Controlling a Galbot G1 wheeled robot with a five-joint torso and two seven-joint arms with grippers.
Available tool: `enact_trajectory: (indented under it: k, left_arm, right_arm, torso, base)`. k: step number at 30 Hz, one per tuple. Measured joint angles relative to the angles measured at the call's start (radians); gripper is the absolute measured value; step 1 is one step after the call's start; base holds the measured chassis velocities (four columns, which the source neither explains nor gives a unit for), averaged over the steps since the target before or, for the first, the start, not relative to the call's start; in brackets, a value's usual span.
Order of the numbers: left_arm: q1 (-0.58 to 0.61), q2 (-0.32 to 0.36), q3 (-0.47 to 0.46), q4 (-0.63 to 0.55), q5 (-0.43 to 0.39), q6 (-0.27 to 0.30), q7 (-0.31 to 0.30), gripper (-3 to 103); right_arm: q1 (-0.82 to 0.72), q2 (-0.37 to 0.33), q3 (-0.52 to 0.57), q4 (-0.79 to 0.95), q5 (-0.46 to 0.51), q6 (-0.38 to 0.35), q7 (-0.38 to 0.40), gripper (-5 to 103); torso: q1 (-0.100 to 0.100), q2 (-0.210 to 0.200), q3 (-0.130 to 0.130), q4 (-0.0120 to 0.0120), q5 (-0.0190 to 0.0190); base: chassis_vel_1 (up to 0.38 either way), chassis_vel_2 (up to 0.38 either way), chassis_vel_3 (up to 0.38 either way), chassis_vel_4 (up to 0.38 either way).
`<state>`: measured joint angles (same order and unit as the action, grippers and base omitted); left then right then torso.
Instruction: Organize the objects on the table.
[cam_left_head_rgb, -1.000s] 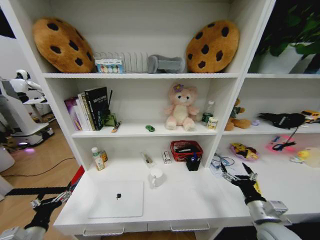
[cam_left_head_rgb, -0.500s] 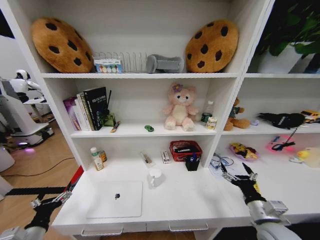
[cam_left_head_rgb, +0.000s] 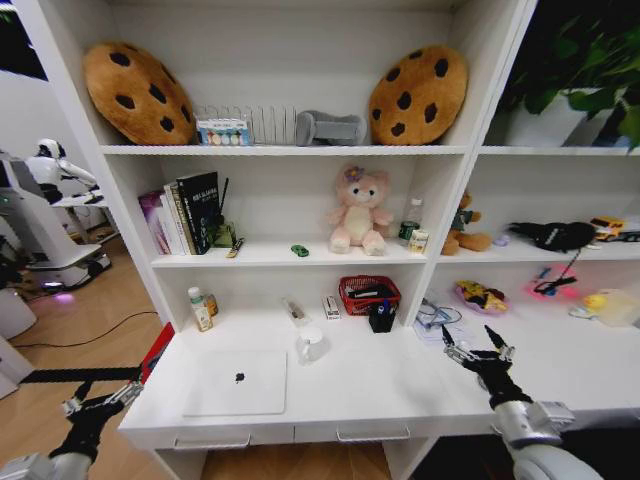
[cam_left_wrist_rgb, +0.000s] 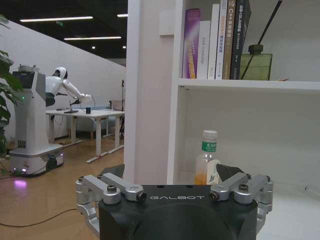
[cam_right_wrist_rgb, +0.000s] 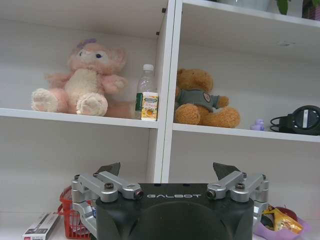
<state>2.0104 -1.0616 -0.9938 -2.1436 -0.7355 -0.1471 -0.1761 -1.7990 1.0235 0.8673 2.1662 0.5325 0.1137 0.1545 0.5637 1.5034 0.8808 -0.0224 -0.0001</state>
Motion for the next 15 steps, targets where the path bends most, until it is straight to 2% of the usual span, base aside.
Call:
enact_trajectory:
  k: [15]
  left_arm:
    - [0.0,0.0,0.0,0.0,0.0,0.0,0.0,100]
  right_arm:
    - [0.0,0.0,0.0,0.0,0.0,0.0,0.0,100]
  torso:
    - [0.001,0.0,0.0,-0.0001,0.0001]
  base:
    - [0.116,-0.117,-0.104,0.112]
